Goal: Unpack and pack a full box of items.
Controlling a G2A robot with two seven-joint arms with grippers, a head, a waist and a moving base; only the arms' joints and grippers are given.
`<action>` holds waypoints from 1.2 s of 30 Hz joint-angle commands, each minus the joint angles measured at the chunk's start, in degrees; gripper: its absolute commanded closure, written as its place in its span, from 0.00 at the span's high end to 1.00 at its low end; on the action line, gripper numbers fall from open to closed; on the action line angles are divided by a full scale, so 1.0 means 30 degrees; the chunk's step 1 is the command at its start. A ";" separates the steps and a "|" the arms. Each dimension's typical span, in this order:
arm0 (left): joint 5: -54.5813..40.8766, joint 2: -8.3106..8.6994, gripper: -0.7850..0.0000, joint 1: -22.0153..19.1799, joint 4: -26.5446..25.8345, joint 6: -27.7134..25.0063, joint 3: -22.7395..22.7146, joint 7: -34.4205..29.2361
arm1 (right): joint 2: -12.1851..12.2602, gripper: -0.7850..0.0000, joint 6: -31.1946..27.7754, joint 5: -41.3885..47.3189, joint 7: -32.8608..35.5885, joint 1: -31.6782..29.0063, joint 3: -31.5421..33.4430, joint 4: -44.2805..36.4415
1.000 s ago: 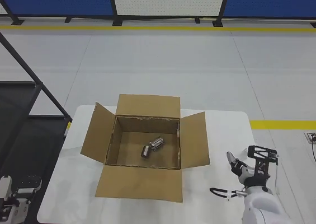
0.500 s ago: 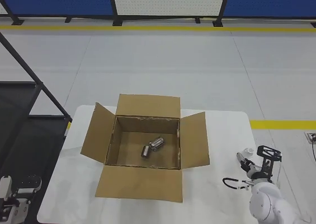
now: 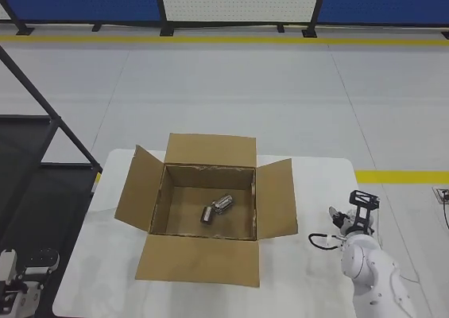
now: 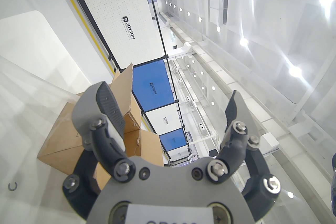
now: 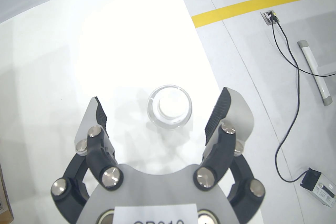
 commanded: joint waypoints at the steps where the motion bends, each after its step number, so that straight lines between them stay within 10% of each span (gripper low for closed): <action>1: 0.0000 0.0000 1.00 0.0000 0.0000 0.0000 0.0000 0.0000 | 0.0012 0.12 -0.0048 0.0075 -0.0036 -0.0013 0.0012 0.0073; 3: 0.0000 0.0000 1.00 0.0000 0.0000 0.0000 0.0000 0.0000 | 0.0031 0.00 -0.0105 0.0157 0.0010 -0.0069 0.0060 0.0058; 20: 0.0000 0.0000 1.00 0.0000 0.0000 0.0000 0.0000 0.0000 | 0.0116 0.00 -0.0652 0.1035 0.1100 -0.1609 -0.0283 -0.6198; 29: 0.0000 0.0000 1.00 0.0000 0.0000 0.0000 0.0000 0.0000 | 0.0163 0.00 -0.3384 -0.2198 0.3762 -0.0622 -0.3753 -1.1756; 36: 0.0000 0.0000 1.00 0.0000 0.0000 0.0000 0.0000 0.0000 | -0.0199 0.00 -0.5739 -0.2613 0.5817 0.2326 -0.8169 -1.0821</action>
